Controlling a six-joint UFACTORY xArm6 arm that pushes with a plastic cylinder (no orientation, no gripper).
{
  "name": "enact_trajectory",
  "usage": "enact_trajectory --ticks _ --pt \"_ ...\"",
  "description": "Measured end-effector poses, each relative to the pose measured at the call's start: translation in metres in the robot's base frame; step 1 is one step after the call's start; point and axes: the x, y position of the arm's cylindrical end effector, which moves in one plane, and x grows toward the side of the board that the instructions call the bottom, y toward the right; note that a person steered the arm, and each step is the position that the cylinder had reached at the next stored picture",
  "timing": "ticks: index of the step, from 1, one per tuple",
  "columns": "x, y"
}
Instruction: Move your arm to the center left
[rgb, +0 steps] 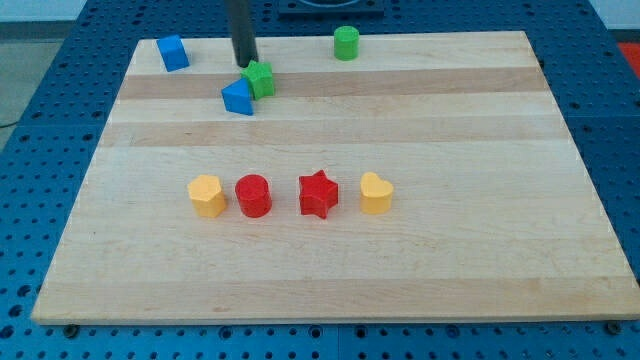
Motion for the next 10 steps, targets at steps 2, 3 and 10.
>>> enact_trajectory --ticks 2,3,10 --pt "0.025 -0.013" --pt "0.034 -0.013" --pt "0.186 -0.165"
